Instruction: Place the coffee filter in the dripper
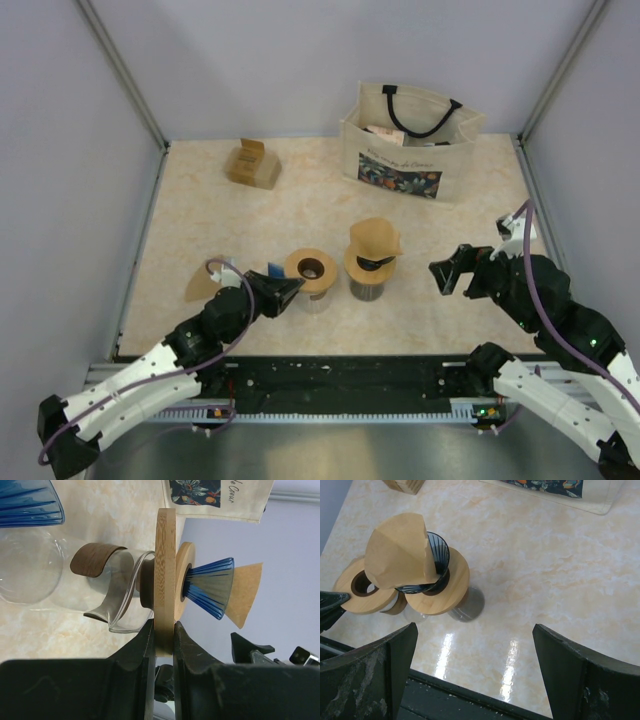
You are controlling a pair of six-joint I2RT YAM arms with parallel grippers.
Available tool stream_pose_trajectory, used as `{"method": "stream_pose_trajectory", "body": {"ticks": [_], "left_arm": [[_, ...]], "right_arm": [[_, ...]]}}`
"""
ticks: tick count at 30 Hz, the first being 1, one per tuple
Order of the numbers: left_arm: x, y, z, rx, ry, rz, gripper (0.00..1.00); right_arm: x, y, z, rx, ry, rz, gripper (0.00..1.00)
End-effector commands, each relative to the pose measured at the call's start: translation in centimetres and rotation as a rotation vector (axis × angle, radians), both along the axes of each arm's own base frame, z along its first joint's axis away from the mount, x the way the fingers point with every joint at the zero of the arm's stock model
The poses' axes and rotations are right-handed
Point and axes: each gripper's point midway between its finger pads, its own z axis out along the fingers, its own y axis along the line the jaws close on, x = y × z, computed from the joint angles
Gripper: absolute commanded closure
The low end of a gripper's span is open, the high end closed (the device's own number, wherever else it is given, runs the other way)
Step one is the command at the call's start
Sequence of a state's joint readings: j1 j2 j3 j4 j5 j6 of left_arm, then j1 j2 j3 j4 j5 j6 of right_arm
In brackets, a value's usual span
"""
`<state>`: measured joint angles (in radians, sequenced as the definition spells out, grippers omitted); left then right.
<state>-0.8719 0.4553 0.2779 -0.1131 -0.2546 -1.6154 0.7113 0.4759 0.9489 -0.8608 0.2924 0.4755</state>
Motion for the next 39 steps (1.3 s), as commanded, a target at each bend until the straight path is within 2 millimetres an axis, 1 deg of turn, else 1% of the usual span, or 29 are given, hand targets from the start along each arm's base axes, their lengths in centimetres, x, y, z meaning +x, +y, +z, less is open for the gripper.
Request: {"method": "stream_pose_trajectory", "body": {"ticks": [1,5,8,9,12,13,16,17,19,20,25,26,27,28,32,35,36,39], "left_arm": [[-0.1,-0.6,1.8,-0.045,-0.049,-0.032,1.0],[-0.3,-0.7,0.8,-0.026,-0.021,-0.044,1.0],[-0.4,-0.6,0.6,0.0,-0.006,-0.041,0.99],[-0.4,-0.4,0.5,0.012,0.001,-0.037,0.97],[-0.4,0.1,0.4,0.043,0.008,-0.019,0.79],[-0.3,0.3,0.5,0.051,0.008,-0.015,0.76],[-0.4,0.3,0.7,0.064,0.006,-0.019,0.61],[-0.4,0.1,0.6,0.069,0.01,-0.026,0.59],[-0.5,0.1,0.5,0.087,0.022,-0.035,0.58],[-0.6,0.0,0.4,0.098,0.027,-0.04,0.56],[-0.5,0.3,1.0,0.124,0.017,-0.036,0.53],[-0.5,0.4,1.3,0.13,0.01,-0.037,0.51],[-0.6,0.5,1.1,0.147,0.013,-0.039,0.48],[-0.6,0.6,1.6,0.154,0.01,-0.037,0.45],[-0.8,1.0,1.7,0.244,0.024,-0.055,0.39],[-0.9,1.0,1.4,0.312,0.047,-0.078,0.38],[-0.9,1.1,1.4,0.333,0.051,-0.081,0.36],[-1.0,1.7,1.1,0.416,0.08,-0.085,0.22]], "right_arm": [[0.1,-0.2,0.3,0.012,-0.017,-0.015,0.01],[0.1,-0.2,0.3,0.012,-0.017,-0.018,0.01],[0.1,-0.2,0.3,0.014,-0.018,-0.017,0.01],[0.1,-0.3,0.3,0.014,-0.019,-0.02,0.01],[0.1,-0.3,0.3,0.015,-0.02,-0.025,0.01],[0.1,-0.4,0.4,0.015,-0.022,-0.026,0.01],[0.2,-0.4,0.3,0.017,-0.021,-0.028,0.01],[0.2,-0.4,0.3,0.017,-0.019,-0.029,0.01],[0.3,-0.5,0.1,0.01,-0.019,-0.039,0.01],[0.3,-0.5,0.0,0.008,-0.016,-0.039,0.01],[0.4,-0.4,0.0,0.013,-0.02,-0.036,0.01],[0.4,-0.3,0.1,0.014,-0.021,-0.034,0.01],[0.4,-0.3,0.1,0.013,-0.023,-0.033,0.01],[0.5,-0.2,0.1,0.015,-0.026,-0.033,0.01],[0.6,-0.1,0.1,0.018,-0.027,-0.029,0.01],[0.7,0.2,0.1,0.011,-0.025,-0.016,0.01],[0.7,0.3,0.0,0.011,-0.022,-0.013,0.01],[0.8,0.5,0.1,0.007,-0.018,-0.008,0.01]]}}
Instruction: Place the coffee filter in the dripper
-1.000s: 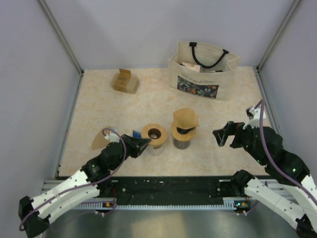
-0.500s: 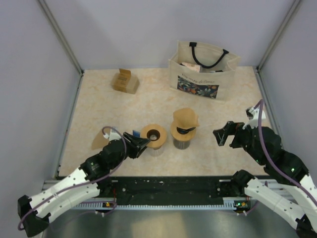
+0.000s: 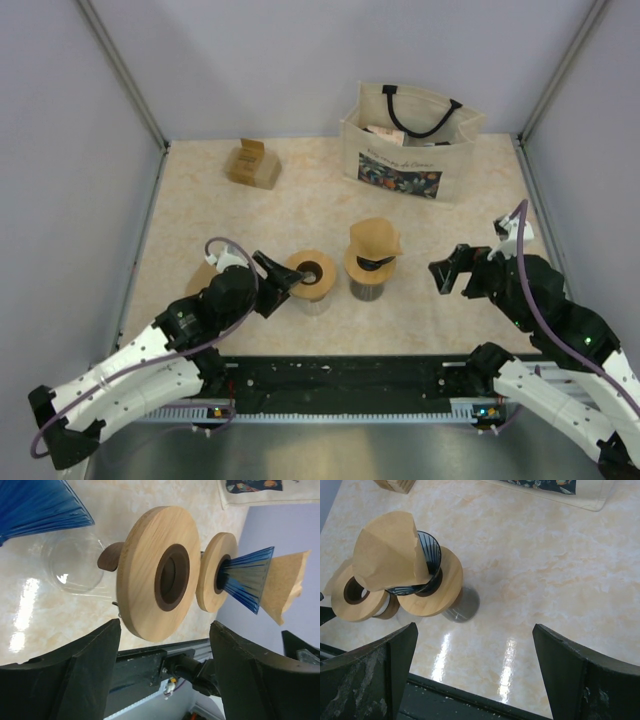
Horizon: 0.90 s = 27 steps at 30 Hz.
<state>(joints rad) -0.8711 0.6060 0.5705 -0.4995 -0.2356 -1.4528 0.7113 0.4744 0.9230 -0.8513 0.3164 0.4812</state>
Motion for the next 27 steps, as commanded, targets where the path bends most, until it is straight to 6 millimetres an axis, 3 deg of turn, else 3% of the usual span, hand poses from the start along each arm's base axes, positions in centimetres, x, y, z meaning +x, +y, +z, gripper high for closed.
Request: {"method": "stream_pose_trajectory", "body": {"ticks": [1,6,11,16,23,27], "left_arm": [[0.0,1.1,0.3,0.137,0.009,-0.015,0.21],[-0.4,0.8,-0.7,0.204,0.043,-0.064,0.09],[0.5,2.2,0.3,0.284,-0.015,-0.023,0.01],[1.4,4.5,0.4,0.428,-0.013,0.04,0.01],[5.1,7.5,0.6,0.497,0.031,0.082,0.01],[7.4,9.3,0.1,0.526,0.066,0.119,0.01]], "right_arm": [[0.4,0.6,1.0,0.018,-0.03,0.016,0.01],[0.4,0.4,1.4,0.015,-0.045,0.009,0.01],[0.4,0.3,1.2,0.013,-0.045,0.005,0.01],[0.4,0.0,1.3,0.015,-0.054,-0.005,0.01],[0.4,0.0,1.0,0.004,-0.048,-0.001,0.01],[0.7,-0.4,1.7,0.001,-0.084,-0.018,0.01]]}}
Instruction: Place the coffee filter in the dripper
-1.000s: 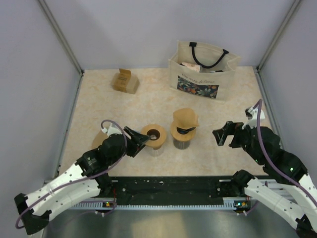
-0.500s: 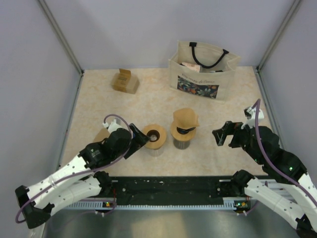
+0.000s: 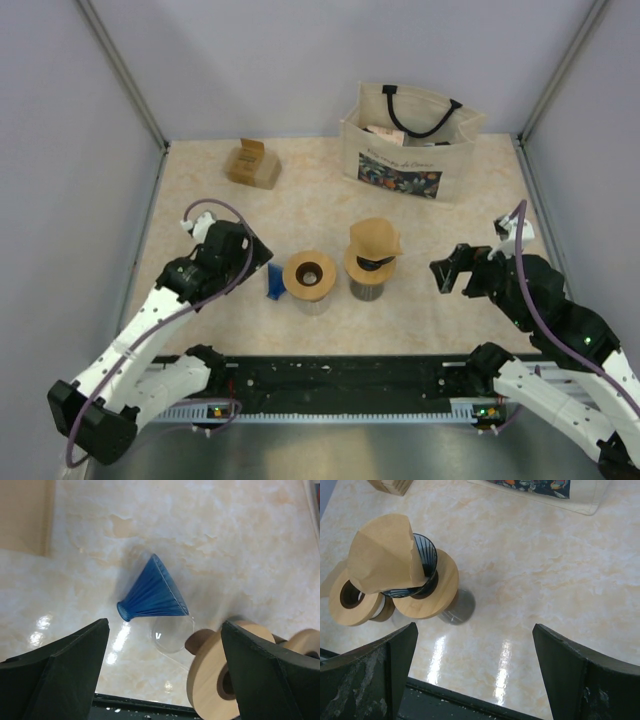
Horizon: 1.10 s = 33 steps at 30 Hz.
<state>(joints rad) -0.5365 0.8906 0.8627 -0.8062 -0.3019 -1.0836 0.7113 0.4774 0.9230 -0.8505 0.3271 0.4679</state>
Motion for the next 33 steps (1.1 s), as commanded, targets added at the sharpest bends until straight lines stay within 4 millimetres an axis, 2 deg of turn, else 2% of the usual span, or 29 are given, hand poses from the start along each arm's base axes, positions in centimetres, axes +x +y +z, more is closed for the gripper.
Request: {"method": "stream_pose_trajectory", "body": {"ticks": [1,3,7,9,12,18,22,26,31,33], "left_arm": [[2.3,0.8,0.9,0.04,0.001,-0.03,0.01],[3.3,0.5,0.7,0.037,0.027,-0.041,0.01],[4.8,-1.9,-0.3,-0.015,0.081,-0.109,0.04],[5.2,-1.6,-1.3,0.023,0.139,-0.095,0.07],[5.3,-1.2,-2.7,0.075,0.233,-0.071,0.12],[4.9,-2.8,-6.3,0.067,0.396,-0.151,0.26],[4.4,-2.3,-7.9,0.118,0.468,-0.159,0.41],[3.8,-1.5,-9.0,0.156,0.499,-0.147,0.45],[3.1,-1.3,-9.9,0.166,0.531,-0.152,0.6],[3.0,-1.1,-10.2,0.177,0.542,-0.151,0.71]], "right_arm": [[0.9,-0.7,1.8,0.013,-0.095,-0.047,0.01],[2.0,-2.6,2.0,0.057,-0.13,-0.199,0.01],[3.1,-7.2,2.8,0.119,-0.25,-0.497,0.01],[3.0,-8.4,3.3,0.129,-0.282,-0.558,0.01],[2.8,-8.8,3.2,0.109,-0.287,-0.563,0.01],[2.8,-8.8,2.2,0.078,-0.255,-0.566,0.01],[2.8,-8.7,1.9,0.071,-0.249,-0.563,0.01],[2.8,-8.7,1.9,0.068,-0.25,-0.562,0.01],[2.8,-8.7,1.8,0.069,-0.248,-0.559,0.01],[2.8,-8.6,1.7,0.068,-0.246,-0.555,0.01]]}}
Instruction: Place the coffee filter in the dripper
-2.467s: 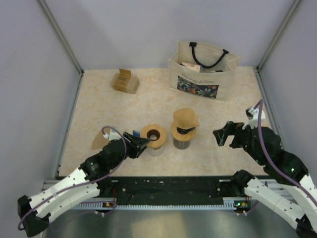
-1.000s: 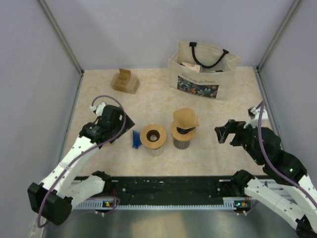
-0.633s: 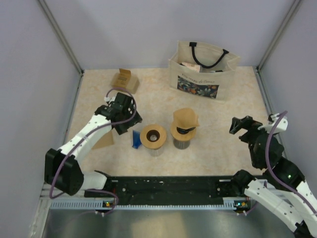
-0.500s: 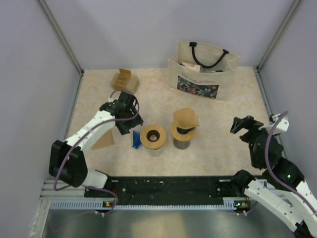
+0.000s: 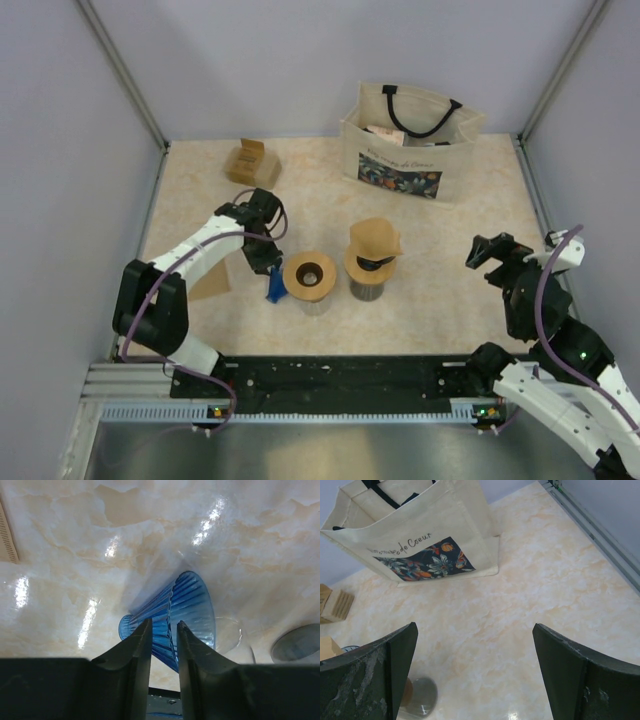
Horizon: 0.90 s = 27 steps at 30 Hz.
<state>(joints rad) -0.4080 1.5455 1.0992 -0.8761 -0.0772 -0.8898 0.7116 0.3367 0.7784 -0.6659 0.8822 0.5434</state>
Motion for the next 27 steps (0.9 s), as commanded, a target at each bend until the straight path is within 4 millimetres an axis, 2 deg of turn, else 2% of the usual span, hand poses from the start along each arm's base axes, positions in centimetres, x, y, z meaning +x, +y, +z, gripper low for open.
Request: {"method": "stream_pose_trajectory", "body": {"ticks": [1,9,13,17,20,23,27], "left_arm": [[-0.8,0.9,-0.5,0.041,0.029,-0.008,0.74],[-1.0,1.6,0.1,0.069,0.023,-0.008,0.89],[-1.4,2.8,1.0,0.12,0.011,0.006,1.0],[-1.5,3.7,2.3,0.148,-0.039,0.022,1.0],[-1.2,4.3,4.3,0.154,-0.113,0.047,1.0],[-1.0,5.3,7.1,0.167,-0.205,0.089,1.0],[-0.2,5.0,12.4,0.08,-0.416,0.067,1.0]], "right_arm": [[0.2,0.1,0.1,0.01,-0.009,-0.004,0.01],[-0.1,-0.2,0.4,0.035,-0.029,-0.016,0.01],[-0.1,-0.2,0.3,0.039,-0.03,-0.015,0.01],[-0.1,-0.2,0.3,0.04,-0.029,-0.01,0.01],[-0.1,-0.1,0.3,0.041,-0.029,-0.006,0.01],[-0.1,0.0,0.3,0.041,-0.028,-0.003,0.01],[-0.1,0.0,0.3,0.043,-0.029,-0.003,0.01]]}}
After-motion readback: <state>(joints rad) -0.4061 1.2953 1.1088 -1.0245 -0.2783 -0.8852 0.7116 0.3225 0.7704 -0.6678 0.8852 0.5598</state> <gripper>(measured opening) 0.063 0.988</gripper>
